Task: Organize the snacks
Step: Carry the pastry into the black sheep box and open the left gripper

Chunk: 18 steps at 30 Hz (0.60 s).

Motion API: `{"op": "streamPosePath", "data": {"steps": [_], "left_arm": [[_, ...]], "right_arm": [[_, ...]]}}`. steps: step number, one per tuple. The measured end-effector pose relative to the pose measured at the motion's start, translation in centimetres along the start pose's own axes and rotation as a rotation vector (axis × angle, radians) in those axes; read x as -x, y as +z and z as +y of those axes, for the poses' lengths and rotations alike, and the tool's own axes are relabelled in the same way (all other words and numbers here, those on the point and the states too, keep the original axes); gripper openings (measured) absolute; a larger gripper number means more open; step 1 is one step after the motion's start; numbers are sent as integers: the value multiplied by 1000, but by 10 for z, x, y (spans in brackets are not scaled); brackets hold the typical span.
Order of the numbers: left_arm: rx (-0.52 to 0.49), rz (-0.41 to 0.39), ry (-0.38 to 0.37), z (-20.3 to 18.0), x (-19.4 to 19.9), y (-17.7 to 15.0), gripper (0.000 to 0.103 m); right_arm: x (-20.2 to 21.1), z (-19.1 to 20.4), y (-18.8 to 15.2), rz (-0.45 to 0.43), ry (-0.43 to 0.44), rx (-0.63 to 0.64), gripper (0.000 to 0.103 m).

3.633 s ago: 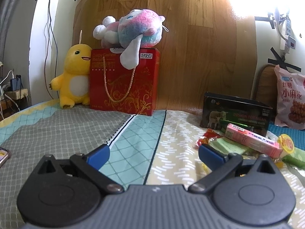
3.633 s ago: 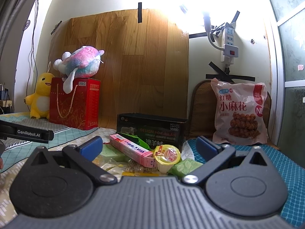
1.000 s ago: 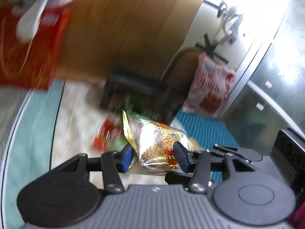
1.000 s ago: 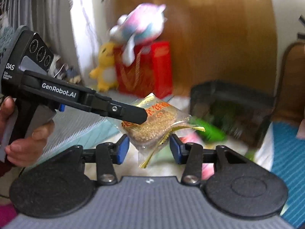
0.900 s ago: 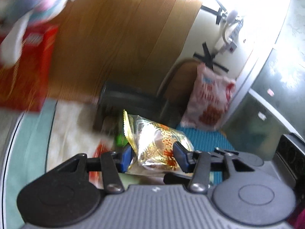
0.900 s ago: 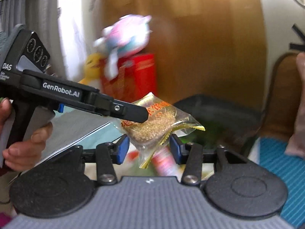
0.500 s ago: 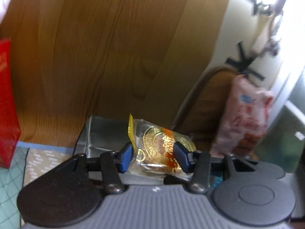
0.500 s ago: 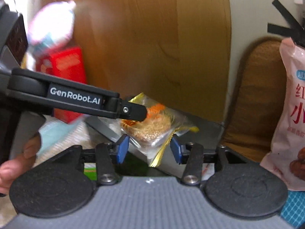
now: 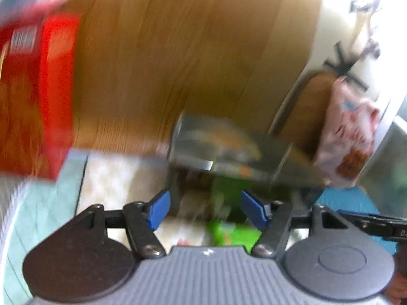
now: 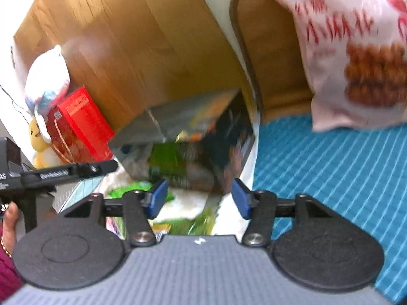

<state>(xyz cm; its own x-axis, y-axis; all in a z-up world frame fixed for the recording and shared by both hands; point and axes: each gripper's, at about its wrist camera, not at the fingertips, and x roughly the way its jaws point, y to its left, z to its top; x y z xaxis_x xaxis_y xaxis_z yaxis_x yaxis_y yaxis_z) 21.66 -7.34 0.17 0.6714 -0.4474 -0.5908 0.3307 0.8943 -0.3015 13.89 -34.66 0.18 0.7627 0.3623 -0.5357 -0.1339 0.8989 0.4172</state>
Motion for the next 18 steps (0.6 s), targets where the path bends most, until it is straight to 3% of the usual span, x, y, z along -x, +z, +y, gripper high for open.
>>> {"op": "streamPosePath", "data": {"steps": [4,7,9,13,18], "left_arm": [[38,101,-10,-3,-23,-23,63],[52,70,-3,-8,-11,-39,63],[79,86,-46,-10,0,-48,59],[69,65,-49,-15,30,-74,54],[72,67,-71,-18,60,-97,52]], "right_arm": [[-36,17,-8,100,33,-77,56],[-43,35,-22,134,66,-64,56],[-40,48,-31,145,100,-27,55],[-28,66,-49,163,150,-4,49],[0,78,-73,164,168,40,49]]}}
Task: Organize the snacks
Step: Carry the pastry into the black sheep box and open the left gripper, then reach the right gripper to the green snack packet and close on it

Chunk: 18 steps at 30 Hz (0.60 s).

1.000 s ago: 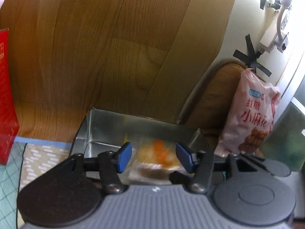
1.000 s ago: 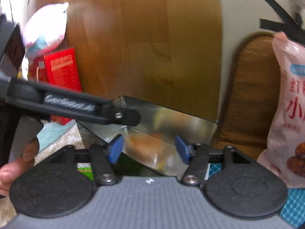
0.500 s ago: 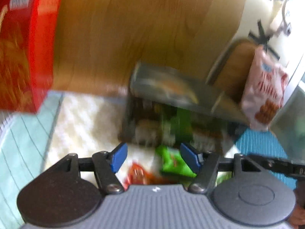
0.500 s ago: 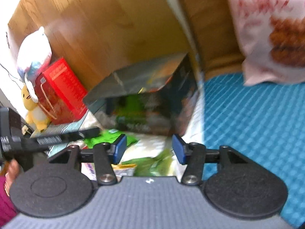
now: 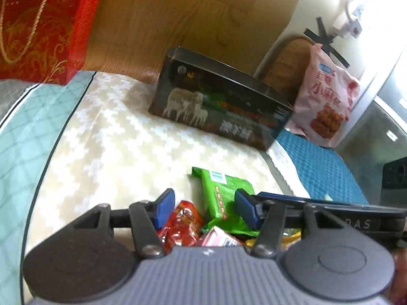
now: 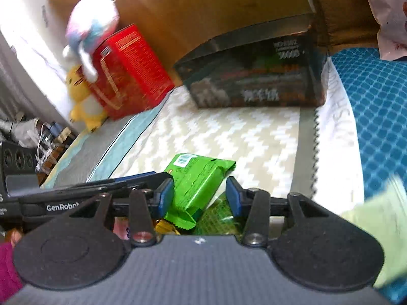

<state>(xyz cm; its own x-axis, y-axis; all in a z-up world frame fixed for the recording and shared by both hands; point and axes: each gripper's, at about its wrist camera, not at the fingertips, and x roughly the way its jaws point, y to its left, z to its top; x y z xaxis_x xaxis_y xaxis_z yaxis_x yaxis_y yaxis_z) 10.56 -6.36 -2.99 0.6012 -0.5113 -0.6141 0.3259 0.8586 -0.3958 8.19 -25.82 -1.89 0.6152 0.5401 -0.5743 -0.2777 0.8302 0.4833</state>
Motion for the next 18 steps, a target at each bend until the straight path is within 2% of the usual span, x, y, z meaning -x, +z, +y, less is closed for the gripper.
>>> {"op": "streamPosePath", "data": {"steps": [3,5,11,13,15,18], "left_arm": [[-16,6,-13,6,18,-10,58],[-3,-11,-38,10,29,-12,61],[109,-178,-34,46,55,5,69],[120,-212,18,57,55,7,69],[150,-217,56,69,51,5,69],[195,-190,46,80,44,5,69]], "right_arm": [[5,7,-3,19,0,27,49],[12,7,4,24,10,-1,50],[37,-15,41,-61,59,-188,50],[36,-22,47,-62,53,-267,55],[31,-30,51,-53,47,-346,57],[23,-45,54,-24,54,-476,57]]}}
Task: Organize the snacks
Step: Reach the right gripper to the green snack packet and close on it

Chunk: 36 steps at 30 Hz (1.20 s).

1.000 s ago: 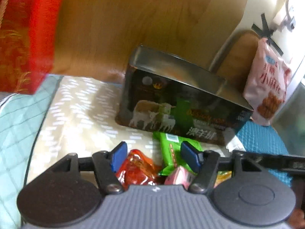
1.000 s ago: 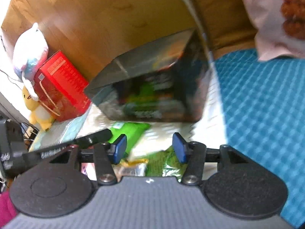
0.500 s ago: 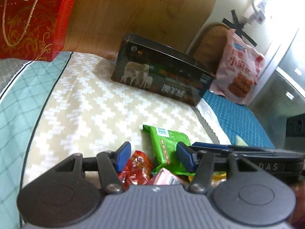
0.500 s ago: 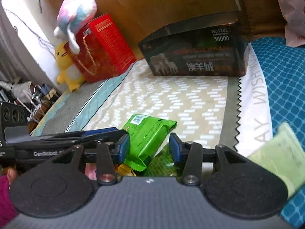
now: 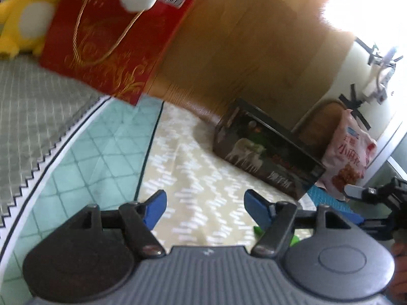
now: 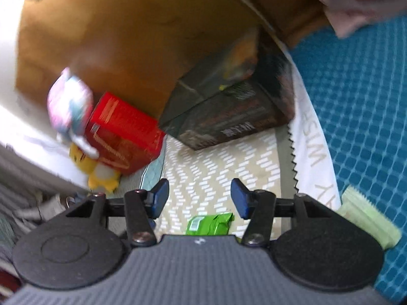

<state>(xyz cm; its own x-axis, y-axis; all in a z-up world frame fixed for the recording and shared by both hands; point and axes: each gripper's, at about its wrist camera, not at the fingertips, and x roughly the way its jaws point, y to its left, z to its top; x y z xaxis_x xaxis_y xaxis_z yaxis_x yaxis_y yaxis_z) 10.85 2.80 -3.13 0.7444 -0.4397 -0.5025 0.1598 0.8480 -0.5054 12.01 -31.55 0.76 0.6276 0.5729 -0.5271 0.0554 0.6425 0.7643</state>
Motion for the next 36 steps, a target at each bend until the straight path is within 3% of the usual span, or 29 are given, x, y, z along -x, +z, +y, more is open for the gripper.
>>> {"op": "streamPosePath", "data": {"steps": [4,6,15,17,19,21,29,36], "left_arm": [[-5,-13,-16,2,4,0,70],[4,-12,-22,3,5,0,70],[24,-11,-26,6,7,0,75],[22,-8,-26,5,7,0,75],[21,-7,-26,5,7,0,75],[20,-5,-24,5,6,0,75],[22,2,-20,7,4,1,75],[8,14,-23,6,3,0,75]], "right_arm": [[-19,-17,3,42,-8,-166,69],[-32,-20,2,57,-33,-204,70],[-76,0,3,94,-6,-196,71],[-84,9,3,102,-19,-137,64],[-92,16,1,120,-34,-83,27],[-101,19,-3,151,-45,-50,10],[-101,27,-19,209,-49,64,6],[-84,51,-44,260,-21,251,12]]}}
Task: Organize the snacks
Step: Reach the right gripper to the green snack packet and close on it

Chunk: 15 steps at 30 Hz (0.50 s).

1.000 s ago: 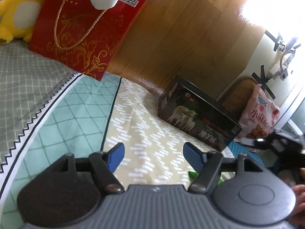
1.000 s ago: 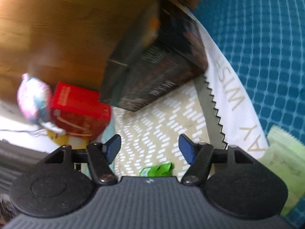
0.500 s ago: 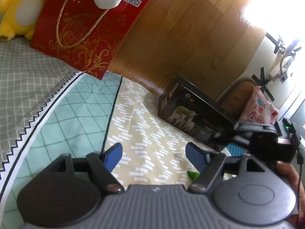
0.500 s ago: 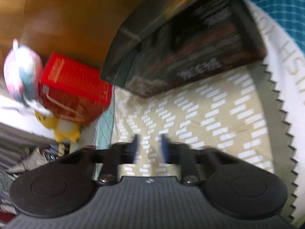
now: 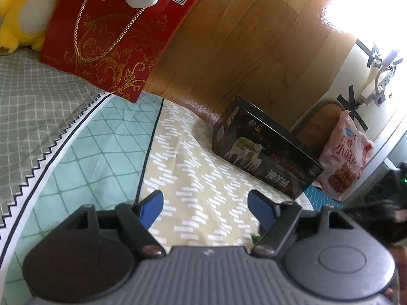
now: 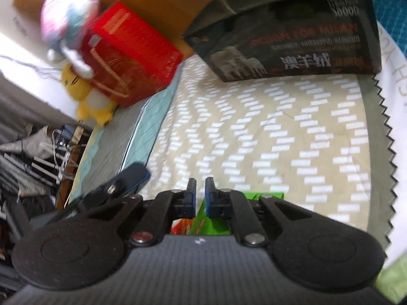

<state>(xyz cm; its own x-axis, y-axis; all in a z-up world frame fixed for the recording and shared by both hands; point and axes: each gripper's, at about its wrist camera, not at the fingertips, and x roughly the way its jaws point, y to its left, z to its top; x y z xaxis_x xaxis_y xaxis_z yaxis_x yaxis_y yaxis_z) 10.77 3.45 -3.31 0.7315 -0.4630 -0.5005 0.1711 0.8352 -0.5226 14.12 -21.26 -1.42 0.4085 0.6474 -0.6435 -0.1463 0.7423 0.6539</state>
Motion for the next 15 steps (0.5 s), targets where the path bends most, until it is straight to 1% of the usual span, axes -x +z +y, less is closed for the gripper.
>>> {"op": "streamPosePath", "data": {"steps": [2,4,8,10,11,14,15], "left_arm": [[-4,4,-1,0,0,0,75],[-9,7,-2,0,-1,-1,75],[-13,8,-3,0,-1,-1,75],[-12,12,-5,1,-1,-1,75],[-12,13,-5,1,-1,-1,75],[-16,15,-7,0,-1,-1,75],[-17,16,-7,0,-1,-1,75]], "right_arm": [[8,1,-3,-2,4,7,18],[17,2,-4,-25,-11,19,35],[29,3,-8,-67,-59,59,47],[28,5,-12,-60,-68,89,58],[29,6,-15,-53,-69,109,59],[23,18,-22,-46,-106,224,68],[19,23,-24,-45,-119,269,74]]}}
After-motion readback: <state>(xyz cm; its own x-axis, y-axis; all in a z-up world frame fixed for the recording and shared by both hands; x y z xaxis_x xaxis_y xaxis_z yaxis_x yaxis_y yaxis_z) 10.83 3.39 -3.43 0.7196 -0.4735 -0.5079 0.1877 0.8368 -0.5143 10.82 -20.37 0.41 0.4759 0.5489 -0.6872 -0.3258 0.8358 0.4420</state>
